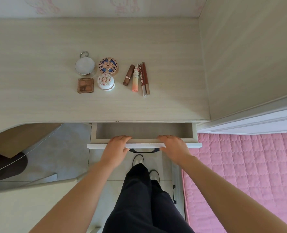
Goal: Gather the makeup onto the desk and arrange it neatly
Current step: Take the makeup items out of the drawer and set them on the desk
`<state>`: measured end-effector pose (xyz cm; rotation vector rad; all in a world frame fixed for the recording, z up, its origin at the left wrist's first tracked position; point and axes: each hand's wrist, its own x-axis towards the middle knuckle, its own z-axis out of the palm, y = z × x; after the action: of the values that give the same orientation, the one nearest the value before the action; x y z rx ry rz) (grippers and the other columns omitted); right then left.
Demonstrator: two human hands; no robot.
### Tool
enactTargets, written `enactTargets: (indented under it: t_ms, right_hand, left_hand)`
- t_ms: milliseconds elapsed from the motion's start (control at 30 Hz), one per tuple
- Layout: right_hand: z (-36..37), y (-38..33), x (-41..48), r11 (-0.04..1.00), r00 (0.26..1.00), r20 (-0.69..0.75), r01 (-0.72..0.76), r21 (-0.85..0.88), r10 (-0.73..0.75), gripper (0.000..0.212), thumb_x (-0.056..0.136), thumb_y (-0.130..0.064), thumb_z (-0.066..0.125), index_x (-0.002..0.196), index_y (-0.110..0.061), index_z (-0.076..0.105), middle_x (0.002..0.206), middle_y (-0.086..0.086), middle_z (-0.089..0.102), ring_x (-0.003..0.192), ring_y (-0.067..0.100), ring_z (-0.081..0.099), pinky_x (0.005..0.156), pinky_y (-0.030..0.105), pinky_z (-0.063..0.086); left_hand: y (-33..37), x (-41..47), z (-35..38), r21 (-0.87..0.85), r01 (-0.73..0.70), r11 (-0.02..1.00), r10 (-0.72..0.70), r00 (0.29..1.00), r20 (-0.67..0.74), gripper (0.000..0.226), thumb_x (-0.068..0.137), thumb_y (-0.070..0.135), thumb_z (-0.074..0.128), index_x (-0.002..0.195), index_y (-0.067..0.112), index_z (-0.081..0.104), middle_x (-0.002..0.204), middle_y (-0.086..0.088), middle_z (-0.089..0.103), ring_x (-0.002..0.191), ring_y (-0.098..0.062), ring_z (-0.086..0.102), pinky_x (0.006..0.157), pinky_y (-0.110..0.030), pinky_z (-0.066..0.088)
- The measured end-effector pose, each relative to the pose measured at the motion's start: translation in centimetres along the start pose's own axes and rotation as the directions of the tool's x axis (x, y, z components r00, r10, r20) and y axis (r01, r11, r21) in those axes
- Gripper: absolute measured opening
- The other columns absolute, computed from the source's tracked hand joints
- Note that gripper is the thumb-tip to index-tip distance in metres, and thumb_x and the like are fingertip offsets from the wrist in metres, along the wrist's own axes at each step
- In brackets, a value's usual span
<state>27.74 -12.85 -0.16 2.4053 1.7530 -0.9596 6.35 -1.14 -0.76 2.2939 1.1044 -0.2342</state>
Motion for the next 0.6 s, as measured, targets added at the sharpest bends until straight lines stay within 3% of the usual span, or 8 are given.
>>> enactTargets:
  t_ms: [167, 233, 333, 367, 467, 500, 567, 600]
  right_hand:
    - [0.3, 1.0, -3.2, 0.963, 0.974, -0.221, 0.008, 0.27, 0.054, 0.029, 0.089, 0.004, 0.049, 0.11, -0.009, 0.065, 0.112, 0.005, 0.063, 0.1, 0.025, 0.06, 0.081, 0.038, 0.053]
    - [1.0, 1.5, -4.6, 0.96, 0.944, -0.326, 0.044, 0.278, 0.051, 0.025, 0.086, 0.008, 0.053, 0.101, -0.005, 0.068, 0.109, 0.005, 0.062, 0.098, 0.025, 0.06, 0.078, 0.038, 0.055]
    - [1.9, 1.2, -6.3, 0.938, 0.916, -0.375, -0.001, 0.346, 0.14, 0.02, 0.085, 0.007, 0.056, 0.094, -0.005, 0.068, 0.099, 0.002, 0.061, 0.089, 0.022, 0.061, 0.075, 0.028, 0.05]
    - [2.0, 0.8, -6.6, 0.892, 0.911, -0.332, -0.078, 0.445, 0.245, 0.018, 0.087, 0.003, 0.055, 0.095, -0.006, 0.069, 0.096, 0.001, 0.061, 0.088, 0.021, 0.061, 0.076, 0.025, 0.047]
    - [1.8, 0.1, -6.1, 0.524, 0.788, 0.044, -0.45, 0.723, 0.615, 0.018, 0.092, -0.018, 0.052, 0.098, -0.011, 0.067, 0.091, -0.003, 0.065, 0.09, 0.021, 0.062, 0.083, 0.033, 0.049]
    - [1.7, 0.1, -5.7, 0.301, 0.718, 0.197, -0.503, 0.81, 0.668, 0.017, 0.093, -0.023, 0.053, 0.094, -0.012, 0.066, 0.09, -0.001, 0.066, 0.089, 0.023, 0.063, 0.087, 0.04, 0.052]
    - [1.2, -0.1, -4.8, -0.179, 0.62, 0.442, -0.44, 0.88, 0.648, 0.017, 0.094, -0.026, 0.055, 0.085, -0.013, 0.059, 0.093, 0.009, 0.065, 0.089, 0.03, 0.064, 0.09, 0.048, 0.053]
    - [1.0, -0.1, -4.4, -0.316, 0.601, 0.496, -0.386, 0.867, 0.627, 0.018, 0.095, -0.028, 0.056, 0.086, -0.012, 0.055, 0.097, 0.013, 0.063, 0.091, 0.033, 0.064, 0.09, 0.049, 0.053]
  left_hand:
    - [0.4, -3.5, 0.0, -0.326, 0.121, 0.938, -0.219, 0.934, -0.282, 0.022, 0.091, 0.011, 0.06, 0.112, 0.015, 0.065, 0.113, 0.005, 0.066, 0.102, -0.012, 0.059, 0.092, -0.022, 0.042]
    - [0.9, -4.5, -0.2, -0.503, 0.166, 0.848, -0.344, 0.895, -0.284, 0.013, 0.091, 0.012, 0.062, 0.102, 0.018, 0.067, 0.101, 0.007, 0.069, 0.091, -0.009, 0.063, 0.086, -0.026, 0.05]
    - [1.0, -4.8, 0.0, -0.741, 0.354, 0.571, -0.589, 0.805, -0.069, 0.01, 0.092, 0.015, 0.06, 0.094, 0.01, 0.068, 0.084, -0.002, 0.071, 0.079, -0.015, 0.067, 0.082, -0.035, 0.056]
    - [0.7, -4.5, 0.1, -0.82, 0.423, 0.385, -0.677, 0.734, 0.061, 0.015, 0.092, 0.014, 0.059, 0.098, 0.004, 0.067, 0.085, -0.006, 0.071, 0.079, -0.018, 0.068, 0.081, -0.036, 0.056]
    - [0.2, -3.5, -0.9, -0.869, 0.357, -0.342, -0.691, 0.531, 0.49, 0.025, 0.095, 0.012, 0.056, 0.111, -0.007, 0.057, 0.098, -0.017, 0.067, 0.086, -0.027, 0.067, 0.078, -0.035, 0.054]
    - [0.0, -3.1, -1.3, -0.836, 0.321, -0.446, -0.661, 0.512, 0.549, 0.026, 0.095, 0.013, 0.056, 0.113, -0.006, 0.054, 0.1, -0.019, 0.065, 0.088, -0.029, 0.067, 0.079, -0.036, 0.054]
    - [-0.2, -2.8, -1.5, -0.795, 0.33, -0.509, -0.627, 0.49, 0.605, 0.03, 0.094, 0.017, 0.059, 0.116, -0.003, 0.052, 0.105, -0.019, 0.063, 0.092, -0.033, 0.067, 0.081, -0.039, 0.055]
    - [-0.3, -2.7, -1.5, -0.779, 0.342, -0.525, -0.61, 0.487, 0.625, 0.032, 0.094, 0.019, 0.06, 0.117, -0.001, 0.051, 0.108, -0.019, 0.063, 0.093, -0.034, 0.067, 0.082, -0.041, 0.056]
